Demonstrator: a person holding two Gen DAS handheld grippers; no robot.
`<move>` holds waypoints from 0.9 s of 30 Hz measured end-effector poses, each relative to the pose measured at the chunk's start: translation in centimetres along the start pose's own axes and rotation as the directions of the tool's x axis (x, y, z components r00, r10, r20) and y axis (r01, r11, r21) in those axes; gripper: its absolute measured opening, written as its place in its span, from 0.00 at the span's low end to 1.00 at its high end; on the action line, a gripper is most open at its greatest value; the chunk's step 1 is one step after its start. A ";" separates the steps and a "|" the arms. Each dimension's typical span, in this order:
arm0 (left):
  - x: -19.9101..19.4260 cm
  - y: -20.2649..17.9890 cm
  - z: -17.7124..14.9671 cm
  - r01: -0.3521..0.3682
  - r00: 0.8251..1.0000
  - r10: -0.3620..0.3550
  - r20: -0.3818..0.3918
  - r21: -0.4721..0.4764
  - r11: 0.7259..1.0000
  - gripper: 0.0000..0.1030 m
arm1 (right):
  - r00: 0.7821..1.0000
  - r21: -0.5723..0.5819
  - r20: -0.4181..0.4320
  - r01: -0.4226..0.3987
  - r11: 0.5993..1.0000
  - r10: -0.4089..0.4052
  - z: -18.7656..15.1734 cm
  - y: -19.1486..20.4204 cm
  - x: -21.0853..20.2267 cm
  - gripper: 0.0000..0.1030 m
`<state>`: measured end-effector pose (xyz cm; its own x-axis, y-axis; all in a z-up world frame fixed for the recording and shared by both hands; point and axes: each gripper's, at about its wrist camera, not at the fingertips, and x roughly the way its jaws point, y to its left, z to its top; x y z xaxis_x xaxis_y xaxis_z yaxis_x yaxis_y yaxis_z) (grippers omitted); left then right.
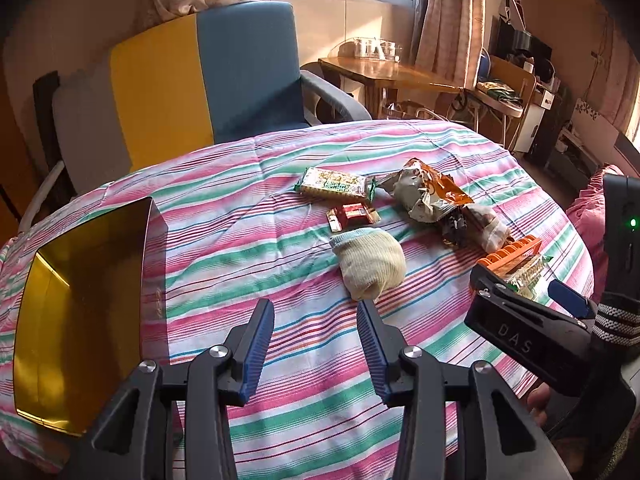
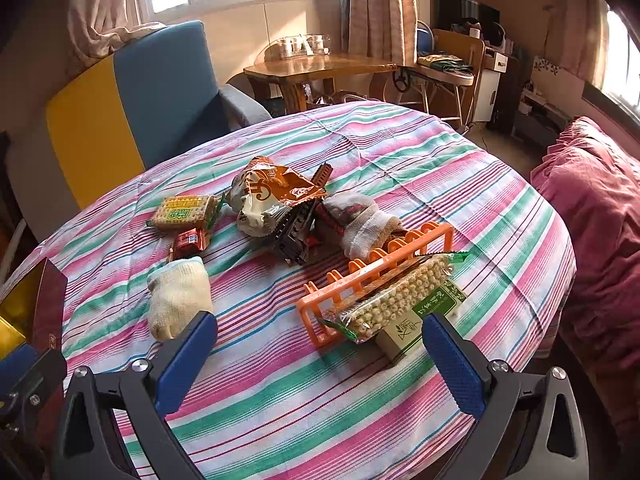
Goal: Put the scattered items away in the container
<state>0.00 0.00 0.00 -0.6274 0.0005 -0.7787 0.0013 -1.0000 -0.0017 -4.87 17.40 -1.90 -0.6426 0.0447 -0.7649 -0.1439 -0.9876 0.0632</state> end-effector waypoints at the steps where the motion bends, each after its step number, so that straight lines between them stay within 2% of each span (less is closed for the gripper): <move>1: 0.0 0.0 0.0 0.000 1.000 0.000 0.005 0.004 1.000 0.42 | 1.000 -0.003 -0.001 0.001 1.000 -0.001 0.0 0.0 0.0 1.00; 4: 0.1 0.0 0.1 -0.002 1.000 0.002 0.016 0.014 1.000 0.42 | 1.000 -0.012 -0.004 0.003 1.000 -0.003 -0.1 0.0 0.1 1.00; 6: 0.5 -0.6 -1.3 -0.018 1.000 0.018 0.022 0.031 0.999 0.42 | 1.000 -0.016 -0.010 -0.012 1.000 0.012 -0.2 -0.2 0.4 1.00; 7: 1.2 -0.8 -1.4 -0.023 1.000 0.024 -0.011 0.038 0.999 0.42 | 1.000 -0.020 -0.015 -0.018 1.000 0.018 -0.2 -0.2 0.5 1.00; 9: 1.6 -0.5 -2.1 -0.007 1.000 0.007 -0.024 0.026 1.000 0.42 | 1.000 -0.035 -0.016 -0.025 0.999 0.024 -0.6 -0.2 0.5 1.00; 12: 2.4 0.0 -1.0 0.001 0.997 0.001 -0.082 0.025 1.000 0.42 | 0.999 -0.038 -0.033 -0.034 0.999 0.033 -0.9 -0.6 0.9 1.00; 16: 3.3 0.2 -1.5 0.000 0.994 0.004 -0.105 0.039 0.999 0.42 | 0.998 -0.036 -0.052 -0.045 0.998 0.043 -1.2 -1.3 1.2 1.00; 19: 4.2 0.3 -2.0 0.002 0.992 0.005 -0.127 0.054 0.999 0.42 | 0.991 -0.026 -0.064 -0.120 0.992 0.118 -1.3 -2.3 1.2 1.00; 22: 5.1 0.4 -2.6 0.008 0.989 0.002 -0.151 0.067 0.998 0.42 | 0.960 0.007 -0.083 -0.269 0.963 0.269 -1.3 -3.5 1.4 1.00; 25: 5.9 0.6 -3.2 0.025 0.985 -0.013 -0.173 0.068 0.997 0.42 | 0.914 0.051 -0.079 -0.396 0.917 0.399 -1.1 -4.8 1.3 1.00; 27: 6.4 0.7 -3.7 0.038 0.982 -0.025 -0.187 0.069 0.997 0.42 | 0.873 0.086 -0.106 -0.468 0.879 0.476 -0.8 -5.1 1.6 1.00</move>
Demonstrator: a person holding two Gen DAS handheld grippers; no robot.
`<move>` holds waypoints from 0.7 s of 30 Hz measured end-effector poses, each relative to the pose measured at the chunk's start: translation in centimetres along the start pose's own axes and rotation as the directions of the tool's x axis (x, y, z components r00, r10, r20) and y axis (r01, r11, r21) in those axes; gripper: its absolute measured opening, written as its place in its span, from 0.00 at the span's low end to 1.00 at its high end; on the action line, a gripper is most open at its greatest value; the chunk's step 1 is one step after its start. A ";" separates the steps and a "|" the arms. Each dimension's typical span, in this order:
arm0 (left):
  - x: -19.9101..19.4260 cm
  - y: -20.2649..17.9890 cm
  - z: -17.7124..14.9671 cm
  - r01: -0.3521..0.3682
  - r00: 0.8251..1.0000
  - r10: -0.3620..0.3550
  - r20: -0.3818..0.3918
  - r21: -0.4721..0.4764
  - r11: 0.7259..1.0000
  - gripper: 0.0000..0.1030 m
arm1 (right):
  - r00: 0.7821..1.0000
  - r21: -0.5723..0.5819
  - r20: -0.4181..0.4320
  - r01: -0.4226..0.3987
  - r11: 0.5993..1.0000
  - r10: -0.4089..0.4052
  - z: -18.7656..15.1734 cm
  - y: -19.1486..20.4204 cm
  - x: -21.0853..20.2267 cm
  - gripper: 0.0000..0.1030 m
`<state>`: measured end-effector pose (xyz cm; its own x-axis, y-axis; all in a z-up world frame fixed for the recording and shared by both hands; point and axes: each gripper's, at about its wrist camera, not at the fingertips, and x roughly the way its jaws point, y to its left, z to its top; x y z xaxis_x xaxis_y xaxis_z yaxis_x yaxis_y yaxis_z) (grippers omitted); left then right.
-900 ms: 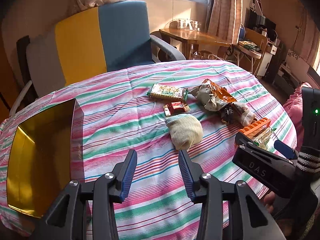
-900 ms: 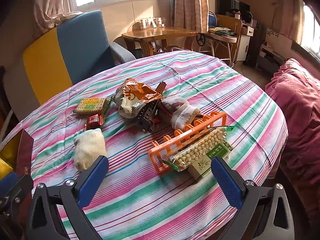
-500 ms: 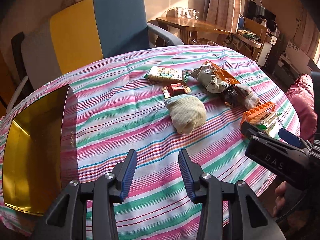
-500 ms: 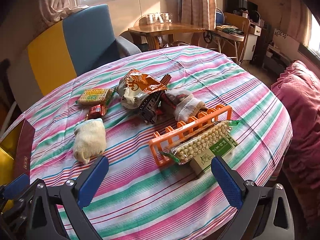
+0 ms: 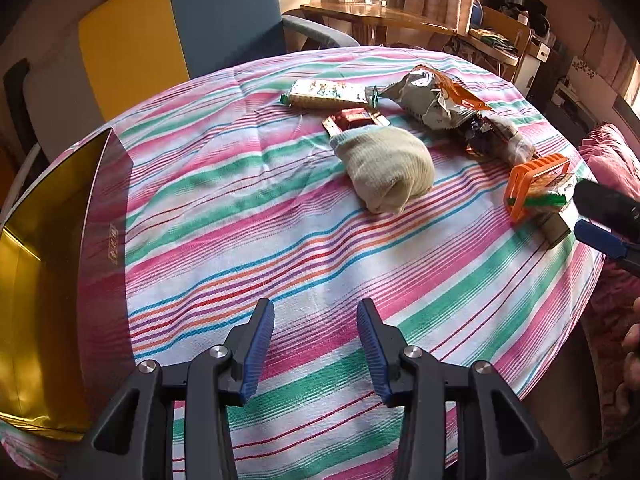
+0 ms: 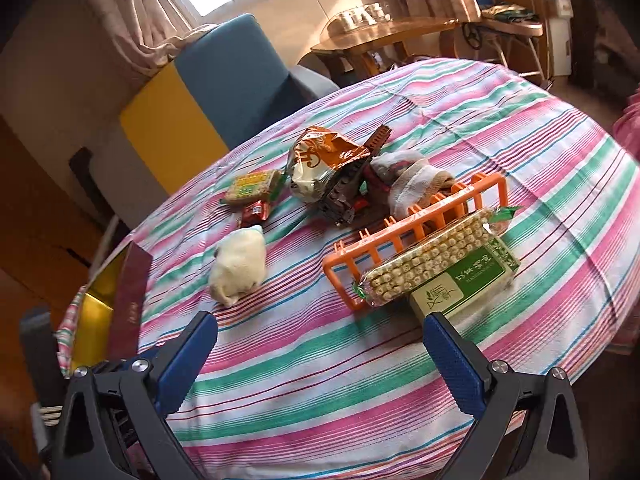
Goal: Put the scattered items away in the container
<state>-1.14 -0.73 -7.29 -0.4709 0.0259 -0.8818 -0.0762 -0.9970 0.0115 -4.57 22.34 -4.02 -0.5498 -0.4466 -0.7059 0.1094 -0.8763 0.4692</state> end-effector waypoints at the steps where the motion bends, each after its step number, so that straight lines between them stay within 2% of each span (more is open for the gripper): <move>1: 0.3 0.1 -0.2 0.007 1.000 -0.007 -0.005 -0.002 1.000 0.42 | 0.999 0.016 -0.013 -0.048 0.999 0.048 0.2 0.0 0.1 1.00; 3: 0.6 0.6 -0.5 0.027 1.000 -0.027 -0.007 -0.011 1.000 0.42 | 0.992 0.027 -0.030 -0.122 0.992 0.123 0.7 0.3 0.4 1.00; 6: 0.5 0.9 -0.9 0.061 0.998 -0.061 0.012 -0.015 0.998 0.42 | 0.982 0.050 -0.056 -0.178 0.983 0.181 1.5 1.1 1.6 1.00; 9: 0.6 1.1 -1.1 0.086 0.996 -0.086 0.028 -0.012 0.996 0.47 | 0.979 0.080 -0.055 -0.190 0.978 0.195 2.6 1.4 2.2 1.00; 11: 0.6 1.1 -1.2 0.103 0.994 -0.102 0.037 -0.002 0.995 0.52 | 0.980 0.123 -0.006 -0.198 0.972 0.200 3.4 0.5 1.6 1.00; 15: 0.7 1.2 -1.2 0.120 0.991 -0.119 0.053 -0.020 0.993 0.57 | 0.992 0.185 0.083 -0.112 0.976 0.099 4.6 -2.7 -1.0 1.00; 17: 0.8 1.2 -1.0 0.144 0.988 -0.143 0.052 -0.019 0.989 0.65 | 0.994 0.229 0.098 -0.079 0.970 0.058 4.8 -4.6 -1.8 1.00; 19: 1.0 1.2 -0.9 0.179 0.983 -0.179 0.046 -0.014 0.984 0.79 | 0.994 0.274 0.102 -0.055 0.960 0.028 4.9 -6.6 -2.2 1.00; 21: 1.1 1.0 -0.8 0.180 0.983 -0.179 0.043 -0.011 0.984 0.81 | 0.995 0.321 0.100 -0.058 0.945 0.027 4.8 -8.2 -2.1 1.00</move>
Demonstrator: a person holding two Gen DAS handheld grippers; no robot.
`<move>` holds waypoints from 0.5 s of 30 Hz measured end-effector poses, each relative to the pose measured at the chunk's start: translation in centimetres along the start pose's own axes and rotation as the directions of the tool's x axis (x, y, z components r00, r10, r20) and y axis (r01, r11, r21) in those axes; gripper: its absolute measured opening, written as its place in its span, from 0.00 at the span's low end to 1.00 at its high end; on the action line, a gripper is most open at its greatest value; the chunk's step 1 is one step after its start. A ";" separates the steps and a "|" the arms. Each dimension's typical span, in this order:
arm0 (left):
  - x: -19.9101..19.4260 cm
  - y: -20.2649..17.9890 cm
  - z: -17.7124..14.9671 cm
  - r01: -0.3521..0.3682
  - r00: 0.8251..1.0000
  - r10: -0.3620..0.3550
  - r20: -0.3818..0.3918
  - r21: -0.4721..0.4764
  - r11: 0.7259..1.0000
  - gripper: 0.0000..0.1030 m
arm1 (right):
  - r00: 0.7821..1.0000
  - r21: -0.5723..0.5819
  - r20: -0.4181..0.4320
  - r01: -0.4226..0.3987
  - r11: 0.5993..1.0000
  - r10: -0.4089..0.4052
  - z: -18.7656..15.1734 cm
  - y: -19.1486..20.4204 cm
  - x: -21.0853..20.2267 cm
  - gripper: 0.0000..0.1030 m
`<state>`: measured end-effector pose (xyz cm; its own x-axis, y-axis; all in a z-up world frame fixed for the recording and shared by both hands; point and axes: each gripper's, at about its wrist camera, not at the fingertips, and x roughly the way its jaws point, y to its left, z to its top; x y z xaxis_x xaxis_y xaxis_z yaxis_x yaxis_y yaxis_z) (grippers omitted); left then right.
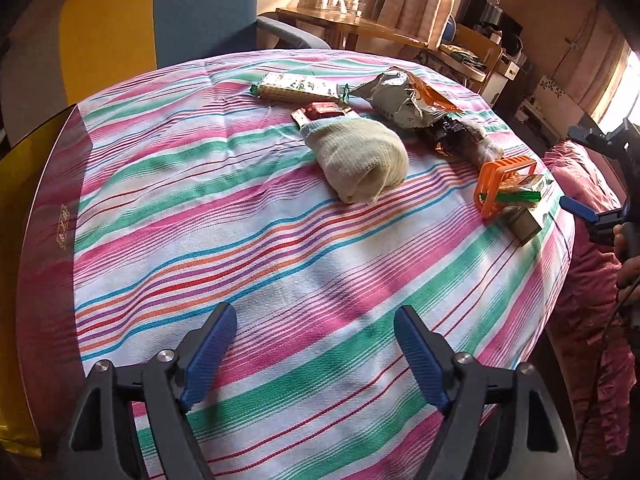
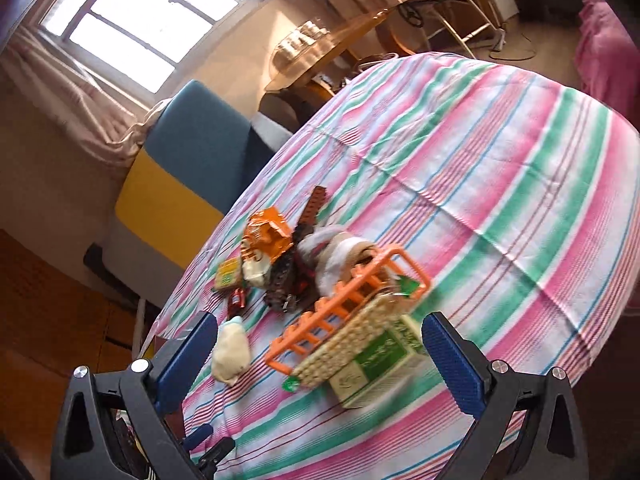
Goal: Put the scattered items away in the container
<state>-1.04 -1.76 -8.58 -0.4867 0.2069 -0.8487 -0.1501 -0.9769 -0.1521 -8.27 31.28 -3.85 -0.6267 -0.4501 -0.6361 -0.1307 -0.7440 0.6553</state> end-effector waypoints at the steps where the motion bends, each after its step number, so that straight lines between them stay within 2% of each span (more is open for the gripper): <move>1: 0.1 -0.1 0.0 -0.007 1.000 0.007 -0.001 0.003 1.000 0.81 | 1.000 0.026 -0.002 -0.002 1.000 0.002 0.2 -0.7 0.1 1.00; 5: 0.1 -0.6 -0.2 -0.041 0.999 0.041 -0.005 0.036 0.999 0.81 | 1.000 0.111 -0.014 -0.023 0.994 0.025 0.7 -3.1 0.8 1.00; 8: 0.0 -0.9 -0.2 -0.061 0.998 0.062 -0.013 0.058 0.996 0.80 | 0.993 0.150 -0.056 -0.094 0.984 0.103 0.8 -3.5 2.4 1.00; 11: -0.5 -0.2 0.0 -0.066 0.997 0.066 -0.027 0.026 0.997 0.79 | 0.978 0.146 -0.105 -0.167 0.975 0.183 0.1 -2.0 3.9 1.00; 13: -1.1 0.4 -0.1 -0.083 0.996 0.083 -0.023 0.009 0.997 0.74 | 0.959 0.135 -0.149 -0.220 0.966 0.240 -0.7 -0.4 4.9 1.00; 15: -1.8 0.9 -0.3 -0.089 0.996 0.089 -0.014 -0.008 0.996 0.74 | 0.940 0.114 -0.199 -0.258 0.959 0.277 -1.8 1.5 6.1 1.00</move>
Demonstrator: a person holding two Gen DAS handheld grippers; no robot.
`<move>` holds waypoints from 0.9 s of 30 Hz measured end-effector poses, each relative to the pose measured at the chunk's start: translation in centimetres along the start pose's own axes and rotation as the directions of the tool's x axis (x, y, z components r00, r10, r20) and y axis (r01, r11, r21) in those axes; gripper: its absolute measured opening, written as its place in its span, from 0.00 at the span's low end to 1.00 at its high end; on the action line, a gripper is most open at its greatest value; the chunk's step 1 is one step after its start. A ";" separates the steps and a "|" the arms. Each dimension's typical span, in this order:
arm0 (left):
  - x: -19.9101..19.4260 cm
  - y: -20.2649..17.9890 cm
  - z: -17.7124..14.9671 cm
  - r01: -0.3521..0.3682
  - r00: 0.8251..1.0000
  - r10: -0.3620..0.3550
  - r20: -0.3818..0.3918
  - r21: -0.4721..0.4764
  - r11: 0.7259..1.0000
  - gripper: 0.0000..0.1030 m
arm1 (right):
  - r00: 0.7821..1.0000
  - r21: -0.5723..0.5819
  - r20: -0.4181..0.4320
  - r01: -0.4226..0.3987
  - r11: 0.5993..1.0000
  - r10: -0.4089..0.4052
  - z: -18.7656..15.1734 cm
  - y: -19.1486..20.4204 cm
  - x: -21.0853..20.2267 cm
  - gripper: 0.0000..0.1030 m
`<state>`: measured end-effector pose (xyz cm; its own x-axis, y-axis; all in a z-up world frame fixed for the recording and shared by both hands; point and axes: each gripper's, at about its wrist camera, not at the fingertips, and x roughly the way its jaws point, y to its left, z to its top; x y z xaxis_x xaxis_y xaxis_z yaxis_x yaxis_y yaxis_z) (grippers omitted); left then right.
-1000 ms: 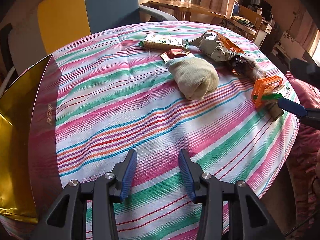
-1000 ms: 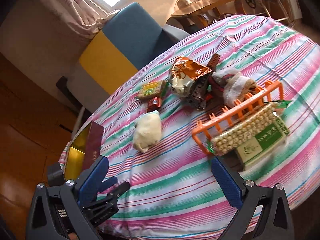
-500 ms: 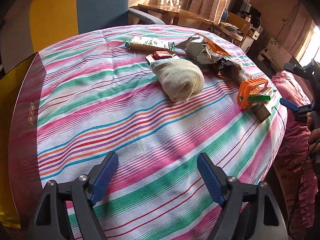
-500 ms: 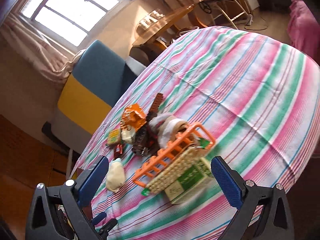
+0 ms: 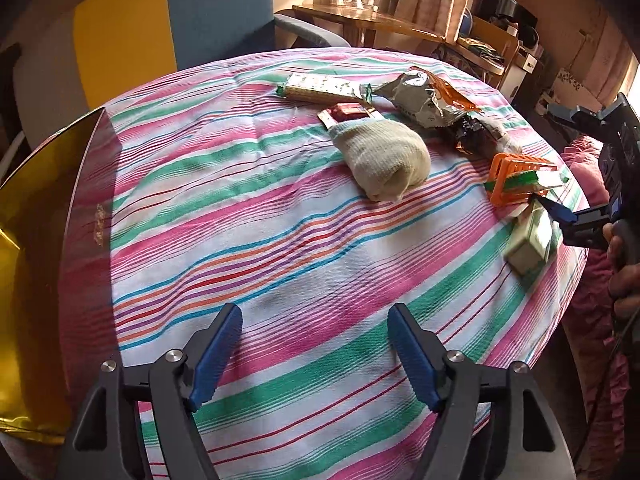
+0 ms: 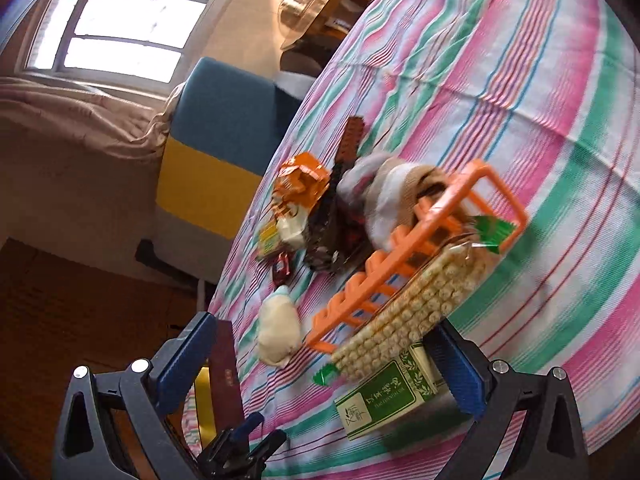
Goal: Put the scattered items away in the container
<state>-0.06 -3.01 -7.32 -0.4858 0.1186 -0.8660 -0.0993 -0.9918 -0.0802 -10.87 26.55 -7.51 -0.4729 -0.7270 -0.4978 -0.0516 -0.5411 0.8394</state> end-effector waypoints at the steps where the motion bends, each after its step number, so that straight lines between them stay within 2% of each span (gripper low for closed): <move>1: -0.4 0.2 -0.1 0.004 1.000 -0.004 0.008 -0.005 1.000 0.74 | 0.999 -0.010 -0.035 -0.020 1.000 0.020 -0.5 0.7 1.1 1.00; 4: -1.8 0.8 -0.6 0.013 0.999 -0.012 0.038 -0.012 1.000 0.74 | 0.991 -0.040 -0.124 -0.063 0.997 0.057 -2.4 2.6 4.4 1.00; 7: -3.3 1.0 -1.1 0.038 0.997 -0.038 0.071 -0.005 0.999 0.74 | 0.971 -0.060 -0.217 -0.119 0.991 0.104 -4.4 4.1 7.2 1.00; 10: -4.4 0.7 -1.4 0.113 0.989 -0.114 0.089 0.018 0.993 0.74 | 0.957 -0.103 -0.267 -0.149 0.984 0.117 -5.7 5.8 9.1 1.00; 12: -4.7 -0.1 -1.3 0.178 0.980 -0.180 0.087 0.036 0.983 0.74 | 0.954 -0.130 -0.268 -0.177 0.976 0.138 -5.8 6.9 8.7 1.00; 15: -4.9 -1.6 -0.9 0.264 0.960 -0.268 0.076 0.062 0.962 0.74 | 0.965 -0.181 -0.217 -0.185 0.966 0.145 -5.2 7.7 5.9 1.00; 17: -4.8 -3.0 -0.4 0.300 0.950 -0.305 0.060 0.086 0.950 0.74 | 0.978 -0.204 -0.166 -0.162 0.965 0.129 -4.7 7.3 3.3 1.00; 21: -3.8 -6.4 0.8 0.344 0.938 -0.348 0.008 0.131 0.930 0.74 | 0.999 -0.221 -0.048 -0.035 0.975 0.025 -4.0 4.5 -2.2 1.00; 25: -1.9 -9.2 1.7 0.351 0.936 -0.346 -0.062 0.142 0.925 0.73 | 0.999 -0.149 0.040 0.040 0.988 -0.035 -3.8 0.8 -6.1 1.00; 27: -0.8 -9.9 1.8 0.319 0.947 -0.308 -0.095 0.140 0.937 0.71 | 0.997 -0.108 0.068 0.050 0.993 -0.043 -3.7 -0.8 -7.3 1.00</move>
<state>-0.25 6.82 -4.92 -0.3472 0.4133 -0.8418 -0.3697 -0.8853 -0.2822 -4.13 30.76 -5.36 -0.5294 -0.6725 -0.5172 0.0205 -0.6196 0.7847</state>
